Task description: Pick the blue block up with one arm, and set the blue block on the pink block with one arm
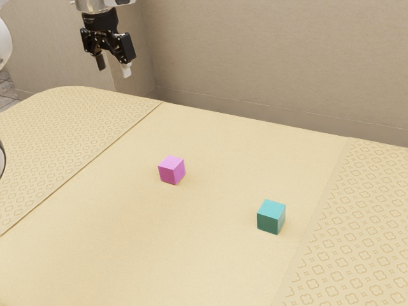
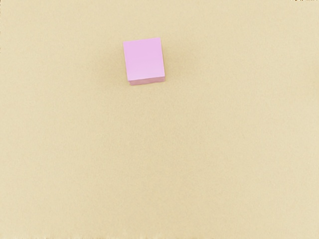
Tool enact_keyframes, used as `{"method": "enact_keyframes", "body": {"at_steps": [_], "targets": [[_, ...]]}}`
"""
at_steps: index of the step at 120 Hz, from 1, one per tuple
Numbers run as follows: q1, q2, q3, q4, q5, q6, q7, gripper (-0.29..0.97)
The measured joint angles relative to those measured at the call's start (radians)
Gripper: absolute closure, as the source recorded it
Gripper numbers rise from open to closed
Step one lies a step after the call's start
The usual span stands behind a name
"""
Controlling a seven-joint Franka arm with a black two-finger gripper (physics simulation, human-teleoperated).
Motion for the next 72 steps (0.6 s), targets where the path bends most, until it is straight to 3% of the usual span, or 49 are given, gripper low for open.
{"method": "enact_keyframes", "body": {"at_steps": [19,28,43,62,72], "targets": [[0.020,-0.003,0.002,0.006,-0.026,-0.013,-0.036,0.00],[0.002,-0.094,-0.003,0.067,-0.031,-0.025,-0.057,0.00],[-0.157,-0.166,-0.048,0.090,-0.033,-0.065,-0.130,0.00],[-0.384,-0.085,-0.107,0.081,0.015,-0.043,-0.268,0.00],[-0.459,-0.014,-0.112,0.080,0.029,0.004,-0.357,0.00]]}}
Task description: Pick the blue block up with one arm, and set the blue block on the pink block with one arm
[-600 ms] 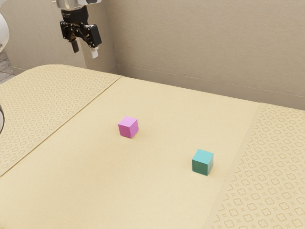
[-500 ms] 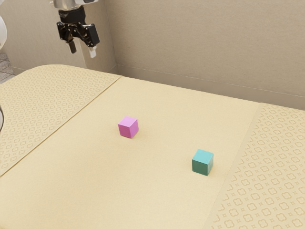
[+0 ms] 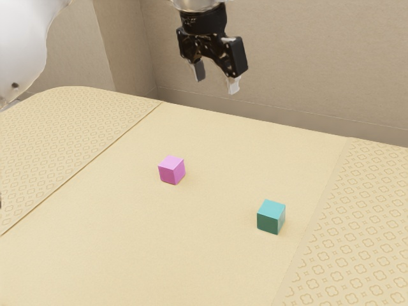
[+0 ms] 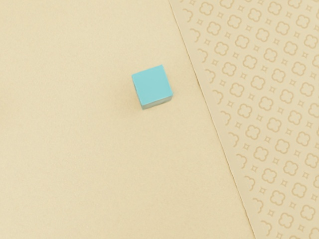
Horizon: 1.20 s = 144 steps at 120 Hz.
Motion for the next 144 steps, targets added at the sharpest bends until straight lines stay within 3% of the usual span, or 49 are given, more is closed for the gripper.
{"method": "enact_keyframes", "body": {"at_steps": [15,37,73,109,144], "targets": [[-0.059,0.093,-0.002,-0.002,0.004,0.079,-0.122,0.00],[-0.075,0.217,0.006,-0.003,0.007,0.145,-0.261,0.00],[-0.059,0.249,0.044,-0.185,0.001,0.300,-0.395,0.00],[-0.063,0.320,0.045,-0.333,-0.097,0.490,-0.464,0.00],[-0.029,0.386,0.045,-0.337,-0.129,0.595,-0.467,0.00]]}}
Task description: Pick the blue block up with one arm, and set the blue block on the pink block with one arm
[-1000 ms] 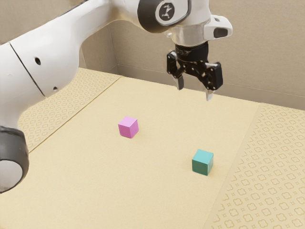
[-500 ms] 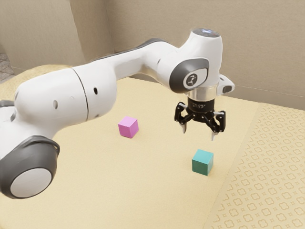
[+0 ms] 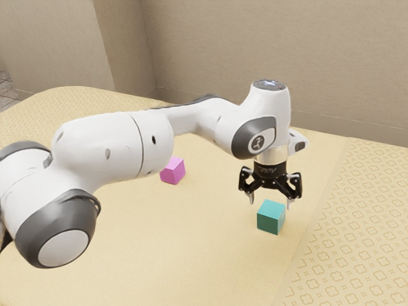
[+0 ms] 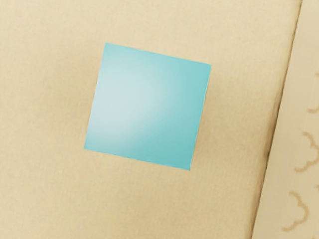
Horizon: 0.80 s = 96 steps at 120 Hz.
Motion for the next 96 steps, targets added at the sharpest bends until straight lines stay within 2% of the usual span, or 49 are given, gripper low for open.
{"method": "enact_keyframes", "body": {"at_steps": [33,96], "targets": [[0.010,0.038,0.004,0.002,-0.006,0.027,0.071,0.00],[0.058,0.179,-0.004,0.130,-0.041,0.043,0.228,0.00]]}}
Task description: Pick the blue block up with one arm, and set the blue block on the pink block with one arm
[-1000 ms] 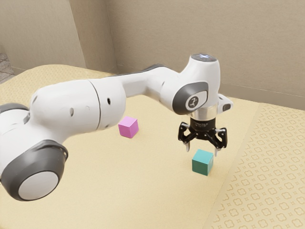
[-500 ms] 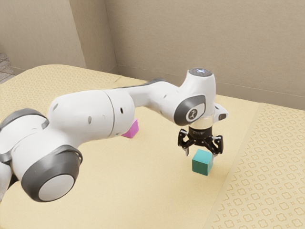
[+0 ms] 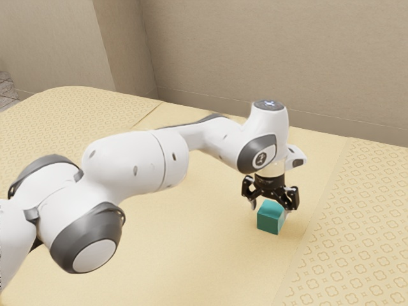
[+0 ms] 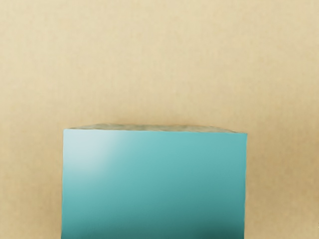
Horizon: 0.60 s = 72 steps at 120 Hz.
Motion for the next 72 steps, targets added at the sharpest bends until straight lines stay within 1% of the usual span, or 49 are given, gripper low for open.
{"method": "enact_keyframes", "body": {"at_steps": [19,72], "targets": [[0.000,0.026,0.004,0.007,-0.012,0.008,0.034,0.00],[0.009,0.050,0.005,0.025,-0.023,0.043,0.108,0.00]]}}
